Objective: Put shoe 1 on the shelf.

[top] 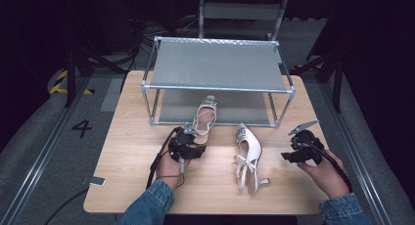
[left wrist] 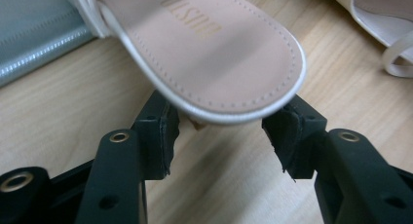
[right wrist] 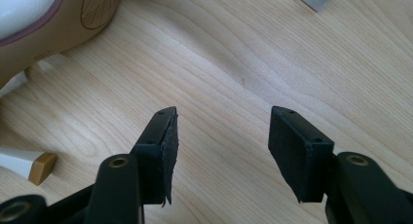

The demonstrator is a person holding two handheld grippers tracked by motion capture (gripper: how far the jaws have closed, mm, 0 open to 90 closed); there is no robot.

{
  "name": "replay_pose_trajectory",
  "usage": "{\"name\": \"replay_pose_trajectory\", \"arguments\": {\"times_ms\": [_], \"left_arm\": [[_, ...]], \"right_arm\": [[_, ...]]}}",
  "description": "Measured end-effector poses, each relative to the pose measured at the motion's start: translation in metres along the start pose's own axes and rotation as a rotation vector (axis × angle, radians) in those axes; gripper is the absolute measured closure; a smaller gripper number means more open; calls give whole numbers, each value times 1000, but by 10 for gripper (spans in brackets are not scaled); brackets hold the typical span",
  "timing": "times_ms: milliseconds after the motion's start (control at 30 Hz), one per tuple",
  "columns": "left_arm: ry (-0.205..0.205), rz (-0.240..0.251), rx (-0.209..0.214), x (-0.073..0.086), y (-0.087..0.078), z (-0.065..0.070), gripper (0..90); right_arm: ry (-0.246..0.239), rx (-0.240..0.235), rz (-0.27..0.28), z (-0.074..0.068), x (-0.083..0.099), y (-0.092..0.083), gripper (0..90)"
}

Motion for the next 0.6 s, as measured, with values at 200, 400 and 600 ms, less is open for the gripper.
{"name": "replay_pose_trajectory", "arguments": {"times_ms": [200,400,600], "left_arm": [[-33,-2,12,1,5,-3,643],[-77,62,-21,-7,-1,0,771],[-67,71,-33,-15,-1,5,800]], "right_arm": [[4,2,1,1,0,0,448],[5,1,6,2,0,-2,446],[8,5,13,4,0,-5,446]]}}
Point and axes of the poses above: each handheld gripper's, and its own axes: y roughly forward along the jaws, x roughly out of its underside, z roughly to its right, the point moved 4 cm from there along y, roughly forward along the jaws, and after that the axes turned 2 degrees about z, right-handed, at the moved point
